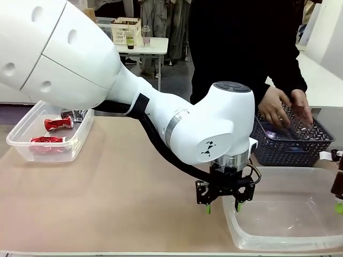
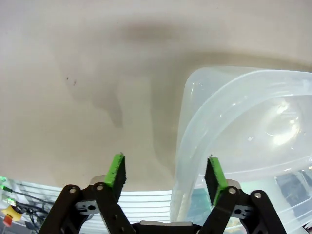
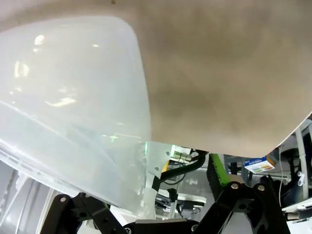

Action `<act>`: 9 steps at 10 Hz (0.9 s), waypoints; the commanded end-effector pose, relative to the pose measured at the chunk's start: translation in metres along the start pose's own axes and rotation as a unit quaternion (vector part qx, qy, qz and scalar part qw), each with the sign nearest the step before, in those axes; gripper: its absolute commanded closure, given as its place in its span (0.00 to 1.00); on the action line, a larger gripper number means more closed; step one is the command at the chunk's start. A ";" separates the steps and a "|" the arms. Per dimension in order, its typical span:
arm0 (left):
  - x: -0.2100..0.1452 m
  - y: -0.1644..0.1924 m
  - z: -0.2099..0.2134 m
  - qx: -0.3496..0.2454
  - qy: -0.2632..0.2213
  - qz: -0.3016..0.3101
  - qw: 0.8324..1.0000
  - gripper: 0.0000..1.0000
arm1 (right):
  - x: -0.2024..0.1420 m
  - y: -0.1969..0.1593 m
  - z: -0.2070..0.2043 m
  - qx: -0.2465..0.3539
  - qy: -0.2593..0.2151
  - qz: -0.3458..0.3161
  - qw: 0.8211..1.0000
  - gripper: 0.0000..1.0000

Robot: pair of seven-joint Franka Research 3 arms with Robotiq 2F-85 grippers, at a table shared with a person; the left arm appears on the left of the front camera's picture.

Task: Sort the waste into each basket.
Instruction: Pick up the Organizing box on the right side of the table and lift it.

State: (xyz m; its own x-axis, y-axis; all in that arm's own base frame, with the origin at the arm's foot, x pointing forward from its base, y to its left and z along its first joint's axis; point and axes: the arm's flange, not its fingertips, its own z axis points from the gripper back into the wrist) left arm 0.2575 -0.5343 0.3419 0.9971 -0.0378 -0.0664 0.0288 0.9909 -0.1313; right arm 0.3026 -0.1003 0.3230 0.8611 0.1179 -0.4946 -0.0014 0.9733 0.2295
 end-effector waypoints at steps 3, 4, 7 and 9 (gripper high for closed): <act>0.004 0.002 0.006 -0.003 -0.009 0.006 1.000 1.00 | -0.085 0.028 -0.125 0.005 -0.041 -0.030 0.999 0.83; 0.003 0.003 0.008 -0.005 -0.008 0.006 1.000 1.00 | -0.085 0.027 -0.124 0.006 -0.044 -0.037 0.998 1.00; 0.001 0.007 0.017 -0.017 -0.014 0.005 1.000 1.00 | -0.085 0.026 -0.122 0.005 -0.055 -0.049 0.997 0.90; 0.000 0.008 0.017 -0.019 -0.014 0.005 1.000 1.00 | -0.088 0.023 -0.119 0.006 -0.066 -0.056 0.996 1.00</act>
State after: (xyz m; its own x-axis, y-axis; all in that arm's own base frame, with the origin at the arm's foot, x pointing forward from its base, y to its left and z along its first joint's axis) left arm 0.2595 -0.5401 0.3602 0.9990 -0.0307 -0.0319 0.0239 0.9807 -0.1939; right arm 0.3008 -0.1065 0.3389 0.8929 0.0330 -0.4490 0.0830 0.9681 0.2363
